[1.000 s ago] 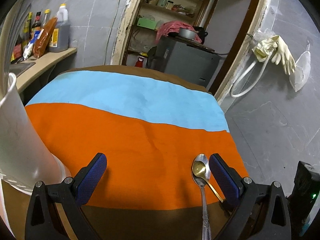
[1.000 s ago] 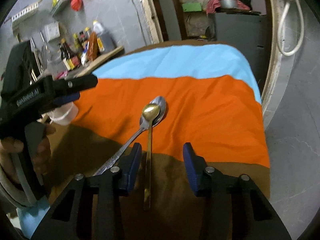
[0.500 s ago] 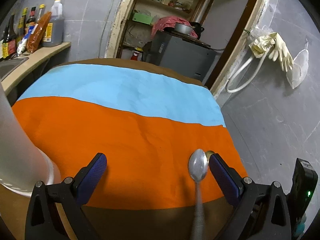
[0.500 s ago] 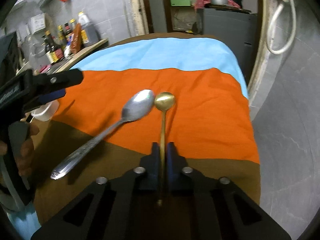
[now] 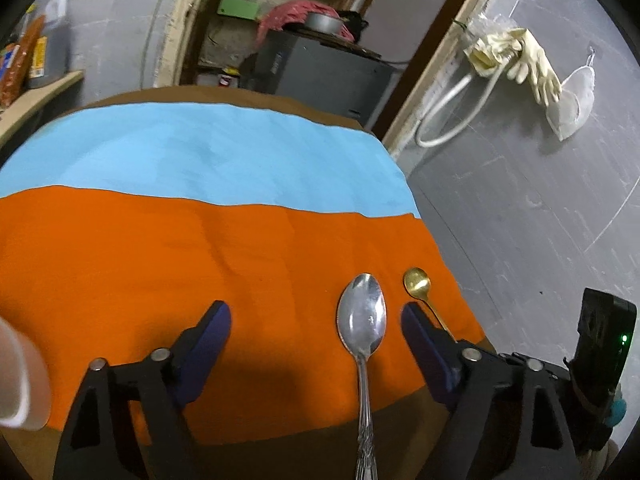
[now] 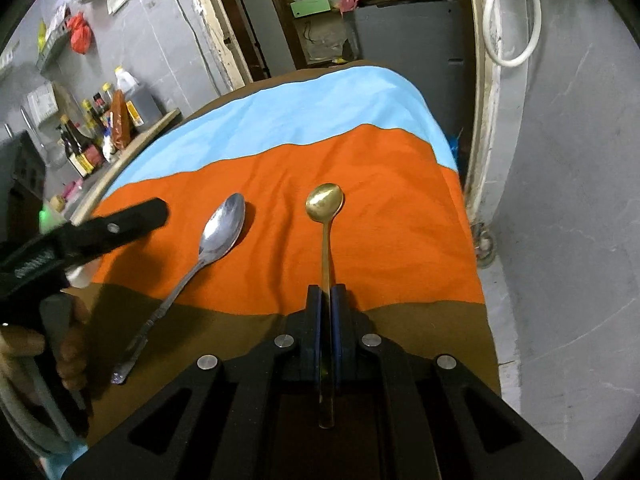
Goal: Organize utensils
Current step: 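Grasp the gold spoon with the right tool while the left tool grasps the silver spoon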
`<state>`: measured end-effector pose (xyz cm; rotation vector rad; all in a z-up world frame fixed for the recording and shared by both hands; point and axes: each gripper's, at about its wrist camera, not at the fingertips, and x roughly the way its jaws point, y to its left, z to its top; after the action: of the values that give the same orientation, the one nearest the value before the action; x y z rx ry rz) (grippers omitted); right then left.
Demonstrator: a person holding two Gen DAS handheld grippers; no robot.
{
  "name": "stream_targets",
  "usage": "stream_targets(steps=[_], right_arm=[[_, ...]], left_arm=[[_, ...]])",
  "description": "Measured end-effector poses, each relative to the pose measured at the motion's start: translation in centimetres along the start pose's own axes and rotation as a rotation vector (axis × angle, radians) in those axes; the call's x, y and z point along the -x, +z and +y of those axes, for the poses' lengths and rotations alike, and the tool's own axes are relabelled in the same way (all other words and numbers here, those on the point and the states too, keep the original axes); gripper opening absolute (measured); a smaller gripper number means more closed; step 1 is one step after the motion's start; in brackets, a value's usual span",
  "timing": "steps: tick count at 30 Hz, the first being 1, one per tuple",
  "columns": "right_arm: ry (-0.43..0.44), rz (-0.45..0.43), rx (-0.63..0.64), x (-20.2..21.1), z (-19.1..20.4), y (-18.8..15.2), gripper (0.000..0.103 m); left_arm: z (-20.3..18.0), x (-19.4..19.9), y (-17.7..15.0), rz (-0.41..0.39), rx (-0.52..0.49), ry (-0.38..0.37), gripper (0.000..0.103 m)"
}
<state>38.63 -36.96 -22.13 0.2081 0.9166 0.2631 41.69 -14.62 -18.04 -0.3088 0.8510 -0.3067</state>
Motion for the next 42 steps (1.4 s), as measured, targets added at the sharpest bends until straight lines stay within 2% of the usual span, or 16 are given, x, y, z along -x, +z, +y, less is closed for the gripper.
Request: stream_targets(steps=[4,9,17,20,21,26,34,35,36,37,40,42], right_arm=[[0.05,0.012,-0.01,-0.8,-0.6,0.4,0.005],[0.111,0.024,-0.003,-2.0,-1.3,1.7,0.005],[0.151,0.046,0.046,-3.9,-1.8,4.1,0.006],[0.168,0.051,0.05,-4.5,-2.0,5.0,0.006],[0.169,0.053,0.055,-4.7,-2.0,5.2,0.006],[0.191,0.078,0.063,-5.7,-2.0,6.6,0.006],[0.194,0.119,0.11,-7.0,-1.1,7.9,0.009],[0.194,0.123,0.119,-7.0,-1.0,8.0,0.01],[0.195,0.127,0.127,-7.0,-0.8,8.1,0.012],[0.195,0.129,0.136,-7.0,-0.7,8.2,0.015],[0.189,0.126,0.161,-6.8,-0.2,8.6,0.024],[0.185,0.126,0.173,-6.8,-0.1,9.0,0.024]], left_arm=[[0.0,-1.3,0.2,0.045,-0.003,-0.044,0.062],[0.1,-2.3,0.5,0.067,-0.01,-0.078,0.054],[-0.1,-3.5,1.1,0.09,-0.032,-0.12,0.045],[-0.2,-3.9,1.3,0.109,-0.037,-0.132,0.034],[-0.3,-4.1,1.3,0.115,-0.041,-0.133,0.031],[-1.0,-4.4,1.4,0.136,-0.082,-0.131,0.031],[-2.6,-4.8,1.6,0.17,-0.174,-0.08,0.031],[-2.8,-4.8,1.6,0.171,-0.183,-0.07,0.029],[-2.9,-4.8,1.5,0.176,-0.191,-0.064,0.019],[-3.1,-4.8,1.4,0.185,-0.194,-0.058,0.014],[-3.1,-4.7,1.4,0.186,-0.173,-0.053,0.009],[-2.9,-4.6,1.5,0.183,-0.143,-0.057,0.008]])
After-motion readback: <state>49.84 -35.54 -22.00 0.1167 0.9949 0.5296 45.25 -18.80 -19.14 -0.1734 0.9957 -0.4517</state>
